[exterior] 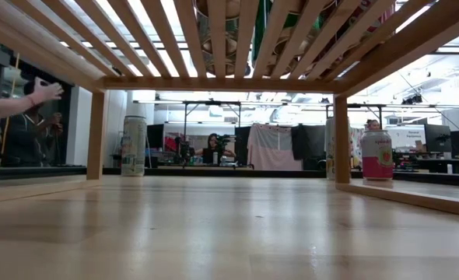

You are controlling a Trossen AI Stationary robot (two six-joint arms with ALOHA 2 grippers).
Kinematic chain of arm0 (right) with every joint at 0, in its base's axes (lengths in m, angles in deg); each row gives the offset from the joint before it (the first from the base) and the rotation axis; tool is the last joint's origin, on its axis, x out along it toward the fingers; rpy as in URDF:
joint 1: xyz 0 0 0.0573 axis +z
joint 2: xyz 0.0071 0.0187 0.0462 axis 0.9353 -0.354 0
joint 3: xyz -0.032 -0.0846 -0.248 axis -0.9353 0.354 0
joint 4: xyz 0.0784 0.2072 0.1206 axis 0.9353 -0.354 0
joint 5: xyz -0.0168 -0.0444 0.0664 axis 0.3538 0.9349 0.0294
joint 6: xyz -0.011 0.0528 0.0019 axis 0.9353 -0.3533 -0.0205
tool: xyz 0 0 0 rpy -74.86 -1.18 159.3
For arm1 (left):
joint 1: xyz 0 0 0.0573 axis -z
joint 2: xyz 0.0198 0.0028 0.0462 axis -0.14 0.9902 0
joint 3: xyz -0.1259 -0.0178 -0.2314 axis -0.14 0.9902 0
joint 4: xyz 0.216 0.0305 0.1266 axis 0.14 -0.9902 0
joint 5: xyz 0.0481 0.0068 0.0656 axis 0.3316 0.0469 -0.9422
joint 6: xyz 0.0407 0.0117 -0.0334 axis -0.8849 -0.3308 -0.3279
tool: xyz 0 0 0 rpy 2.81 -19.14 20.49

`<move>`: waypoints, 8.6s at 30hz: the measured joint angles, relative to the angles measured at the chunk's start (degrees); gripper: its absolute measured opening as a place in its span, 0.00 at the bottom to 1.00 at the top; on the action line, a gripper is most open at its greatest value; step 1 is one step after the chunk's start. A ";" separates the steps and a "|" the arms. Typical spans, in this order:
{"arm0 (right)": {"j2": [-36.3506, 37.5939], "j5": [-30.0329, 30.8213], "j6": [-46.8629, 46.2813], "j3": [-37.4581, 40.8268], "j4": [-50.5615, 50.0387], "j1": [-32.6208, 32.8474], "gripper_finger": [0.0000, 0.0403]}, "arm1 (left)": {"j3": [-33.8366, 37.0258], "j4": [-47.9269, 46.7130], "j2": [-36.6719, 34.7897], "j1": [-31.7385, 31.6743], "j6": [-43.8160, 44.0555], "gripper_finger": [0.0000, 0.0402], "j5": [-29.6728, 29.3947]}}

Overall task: Place canned beverage on shelf
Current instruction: Put the left white-yellow soda can on the shelf

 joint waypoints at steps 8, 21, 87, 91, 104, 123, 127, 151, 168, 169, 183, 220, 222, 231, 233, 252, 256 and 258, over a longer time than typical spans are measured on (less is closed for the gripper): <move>3.48 0.19 7.51 0.00 11.27 -1.58 0.96 | -0.04 5.15 -8.02 -0.28 -10.39 0.00 -7.66; 7.11 0.49 7.78 0.00 13.89 -2.05 0.96 | -0.09 9.28 -14.35 -6.52 -21.59 0.00 -10.89; 20.93 2.61 -19.23 0.00 -38.72 -41.75 0.96 | 8.63 -29.17 14.87 -87.47 9.36 0.89 21.08; 20.91 2.61 -19.21 0.00 -38.75 -41.53 0.96 | 10.02 -26.39 14.87 -87.45 10.12 0.89 21.06; 20.90 2.30 -19.13 0.00 -38.85 -41.53 0.96 | 10.56 -25.39 14.85 -87.45 8.73 0.87 21.35; 20.90 2.05 -13.53 0.00 -38.32 -41.53 0.96 | 2.16 -28.37 6.88 -86.72 7.03 0.59 26.41; 20.33 -0.80 -11.56 0.00 -34.95 -41.53 0.96 | -4.94 -28.08 3.49 -84.95 8.65 0.59 27.64; 4.40 38.28 59.39 0.00 2.96 -29.78 0.96 | -16.09 -2.54 8.72 -68.07 44.76 0.59 35.01; -0.49 45.63 83.74 0.00 20.50 -30.04 0.96 | -16.09 3.30 12.01 -61.66 47.65 0.59 33.00; -0.49 45.66 83.76 0.00 20.49 -30.05 0.96 | -16.09 3.29 12.01 -61.53 47.65 0.59 32.94; -0.49 46.48 83.35 0.00 20.47 -31.17 0.81 | -16.09 3.29 12.01 -59.45 48.00 0.59 33.13; 2.86 1.20 4.23 -10.95 -25.85 -42.94 0.58 | -16.17 -10.44 5.02 -76.28 -2.78 0.97 54.34; 2.28 -7.17 -0.28 -11.62 -24.83 -45.39 0.58 | -15.99 -13.10 3.19 -75.98 -7.25 0.97 54.57; -0.72 -26.60 -10.89 -11.80 -11.40 -47.70 0.58 | -3.66 -2.18 -7.18 -69.75 -8.91 0.97 55.69; -1.05 -27.55 -11.50 -11.80 -8.65 -46.68 0.58 | 1.33 7.36 -8.17 -67.35 -5.72 0.97 54.18; -1.19 -26.66 -15.15 -11.80 -4.51 -41.46 0.58 | 11.08 40.97 -1.59 -59.67 3.35 0.97 51.39; -1.19 -26.86 -14.80 -11.80 -5.52 -41.21 0.58 | 11.04 45.64 -1.13 -59.04 4.70 0.97 51.17; -1.19 -27.04 -14.73 -11.80 -5.51 -41.20 0.58 | 11.04 45.85 -1.13 -58.90 5.01 0.96 50.34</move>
